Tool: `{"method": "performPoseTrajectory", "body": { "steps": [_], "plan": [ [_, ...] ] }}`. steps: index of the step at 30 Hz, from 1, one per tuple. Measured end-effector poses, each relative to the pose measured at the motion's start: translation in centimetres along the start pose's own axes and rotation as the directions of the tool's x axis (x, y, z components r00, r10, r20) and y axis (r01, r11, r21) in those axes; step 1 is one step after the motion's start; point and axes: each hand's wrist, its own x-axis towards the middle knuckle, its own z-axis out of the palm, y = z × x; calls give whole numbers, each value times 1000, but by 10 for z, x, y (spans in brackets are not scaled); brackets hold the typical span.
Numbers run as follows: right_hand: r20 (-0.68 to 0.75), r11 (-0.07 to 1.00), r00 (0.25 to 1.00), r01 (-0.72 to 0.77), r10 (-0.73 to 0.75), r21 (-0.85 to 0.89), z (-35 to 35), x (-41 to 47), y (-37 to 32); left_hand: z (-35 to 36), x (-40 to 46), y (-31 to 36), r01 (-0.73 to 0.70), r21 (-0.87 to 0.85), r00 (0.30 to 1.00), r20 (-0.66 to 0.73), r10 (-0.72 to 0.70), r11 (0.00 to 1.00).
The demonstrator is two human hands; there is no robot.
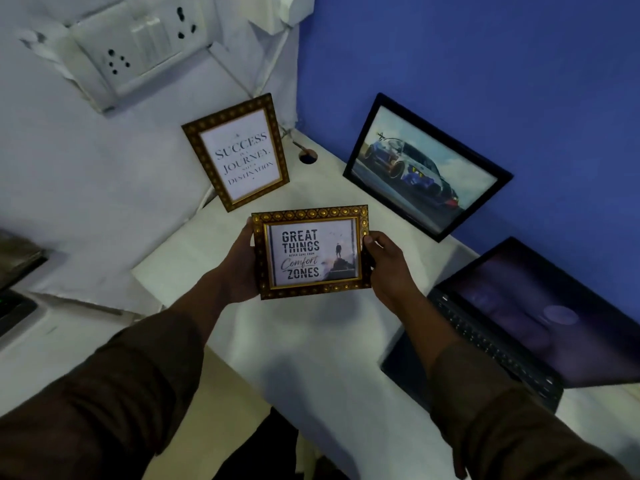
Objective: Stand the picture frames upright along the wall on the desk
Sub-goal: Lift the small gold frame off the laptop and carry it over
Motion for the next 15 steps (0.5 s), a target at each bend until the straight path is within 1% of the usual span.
{"method": "performPoseTrajectory", "body": {
  "steps": [4, 8, 10, 12, 13, 15],
  "plan": [
    [8, 1000, 1000, 10, -10, -19, 7, 15, -2, -11, 11, 11, -19, -48, 999, -48, 17, 999],
    [-4, 990, 997, 82, -83, -112, 7, 30, 2, -17, 28, 17, -70, -47, 995, -78, 66, 996],
    [-2, 981, 994, 105, -107, -164, 4, 37, 8, -16, 37, 17, -125, 14, 985, -121, 126, 992],
    [-10, 973, 992, 118, -122, -198, 0, 43, 14, -12, 46, 18, -214, 132, 958, -167, 235, 968],
    [-15, 970, 992, 120, -126, -212, -2, 47, 17, -11, 50, 19, -236, 172, 941, -203, 269, 956],
    [-27, 957, 990, 126, -138, -262, -8, 50, 21, -7, 56, 22, -232, 232, 917, -273, 292, 945]
  ]
}}
